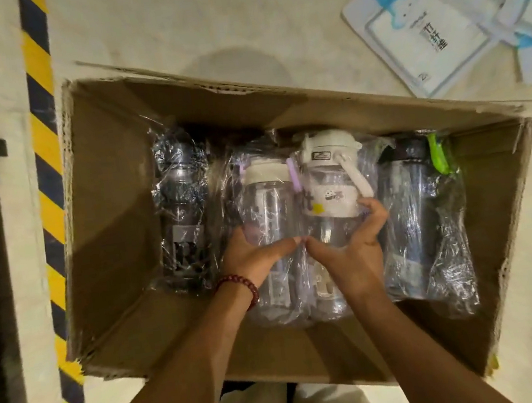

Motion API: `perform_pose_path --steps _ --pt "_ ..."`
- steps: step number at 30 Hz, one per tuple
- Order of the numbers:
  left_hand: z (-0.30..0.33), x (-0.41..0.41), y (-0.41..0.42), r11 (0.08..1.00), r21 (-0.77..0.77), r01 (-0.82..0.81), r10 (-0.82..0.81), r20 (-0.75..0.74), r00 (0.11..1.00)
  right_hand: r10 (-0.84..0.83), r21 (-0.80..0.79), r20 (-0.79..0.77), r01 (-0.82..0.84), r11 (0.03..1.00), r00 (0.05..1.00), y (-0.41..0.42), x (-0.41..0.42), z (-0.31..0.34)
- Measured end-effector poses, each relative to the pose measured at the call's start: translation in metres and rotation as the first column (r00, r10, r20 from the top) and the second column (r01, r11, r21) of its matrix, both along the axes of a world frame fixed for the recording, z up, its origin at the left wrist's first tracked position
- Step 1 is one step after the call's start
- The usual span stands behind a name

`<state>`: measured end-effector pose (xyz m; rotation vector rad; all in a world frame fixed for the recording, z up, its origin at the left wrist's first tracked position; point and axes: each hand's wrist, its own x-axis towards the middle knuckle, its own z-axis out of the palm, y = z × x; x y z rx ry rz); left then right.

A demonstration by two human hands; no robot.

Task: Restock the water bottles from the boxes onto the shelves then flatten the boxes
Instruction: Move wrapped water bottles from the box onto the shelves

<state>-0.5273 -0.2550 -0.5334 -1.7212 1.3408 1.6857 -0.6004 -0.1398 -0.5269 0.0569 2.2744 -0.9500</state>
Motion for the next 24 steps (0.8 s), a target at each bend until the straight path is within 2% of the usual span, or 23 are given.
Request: perform_pose_path --steps 4,8,11,13,18,24 --pt "0.023 0.007 0.000 0.990 0.016 -0.137 0.138 -0.070 0.988 -0.033 0.007 0.067 0.032 0.999 0.997 -0.001 0.000 0.019" --pt "0.063 0.020 -0.003 0.972 0.028 -0.232 0.234 -0.111 0.966 -0.030 0.022 0.260 0.026 0.999 0.965 -0.007 -0.001 0.059" --pt "0.103 0.030 -0.009 0.965 0.007 -0.262 0.260 -0.158 0.953 0.020 -0.005 0.277 -0.019 1.000 0.961 -0.013 0.001 0.100" --pt "0.136 0.034 -0.016 0.957 0.002 -0.291 0.285 -0.193 0.939 0.006 -0.059 0.291 0.012 0.998 0.957 -0.017 0.002 0.133" --pt "0.245 0.035 -0.045 0.956 -0.069 -0.286 0.251 -0.314 0.916 0.034 -0.204 0.297 0.029 0.979 0.954 -0.033 -0.002 0.242" --pt "0.398 0.039 -0.090 0.922 -0.170 -0.348 0.219 -0.513 0.830 0.061 -0.364 0.240 0.031 0.931 0.969 -0.061 -0.005 0.388"
